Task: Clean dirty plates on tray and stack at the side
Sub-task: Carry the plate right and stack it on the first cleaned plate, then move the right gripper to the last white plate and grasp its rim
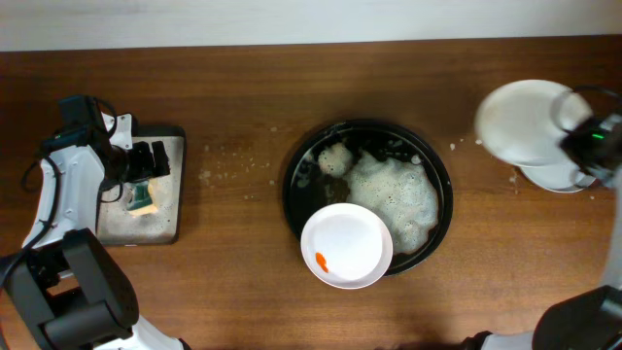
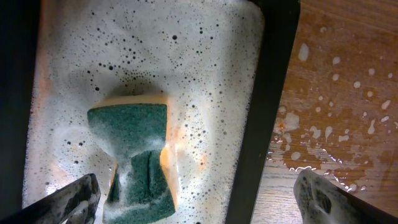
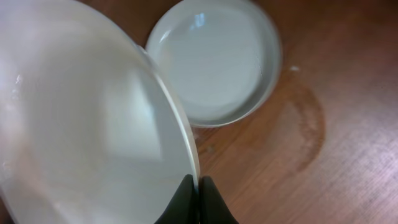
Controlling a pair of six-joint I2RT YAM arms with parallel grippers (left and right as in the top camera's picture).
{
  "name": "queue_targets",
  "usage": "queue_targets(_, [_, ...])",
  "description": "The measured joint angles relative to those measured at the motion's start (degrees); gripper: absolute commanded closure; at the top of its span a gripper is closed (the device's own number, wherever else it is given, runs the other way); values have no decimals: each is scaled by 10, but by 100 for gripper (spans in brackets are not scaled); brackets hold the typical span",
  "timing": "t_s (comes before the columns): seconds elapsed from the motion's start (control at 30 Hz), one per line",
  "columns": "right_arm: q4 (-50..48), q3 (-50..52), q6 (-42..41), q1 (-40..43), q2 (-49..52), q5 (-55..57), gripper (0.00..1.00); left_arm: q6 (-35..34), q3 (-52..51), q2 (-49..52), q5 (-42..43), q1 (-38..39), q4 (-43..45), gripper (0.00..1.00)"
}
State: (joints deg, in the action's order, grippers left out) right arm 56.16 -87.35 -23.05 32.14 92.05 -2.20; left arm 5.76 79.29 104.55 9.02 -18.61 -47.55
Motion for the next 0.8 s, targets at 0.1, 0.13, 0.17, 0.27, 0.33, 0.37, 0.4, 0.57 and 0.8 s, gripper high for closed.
queue_targets(0.1, [-27,-4,-11,90,40,-24,96,0,0,0,0,0,0,1])
queue_targets(0.13, [-32,-4,-13,105,63,-28,96,0,0,0,0,0,0,1])
queue_targets(0.17, [-44,-5,-14,111,87,-33,96,0,0,0,0,0,0,1])
queue_targets(0.27, [-69,-5,-20,112,162,-44,84,0,0,0,0,0,0,1])
queue_targets(0.33, [-89,-5,-22,111,186,-50,59,0,0,0,0,0,0,1])
queue_targets(0.37, [-93,-5,-25,111,190,-52,57,0,0,0,0,0,0,1])
queue_targets(0.4, [-99,-5,-20,111,190,-56,56,0,0,0,0,0,0,1])
queue_targets(0.57, [-87,-8,51,106,160,-201,53,0,0,0,0,0,-5,1])
queue_targets(0.8, [135,-28,149,-49,-32,-318,53,0,0,-1,43,0,-35,1])
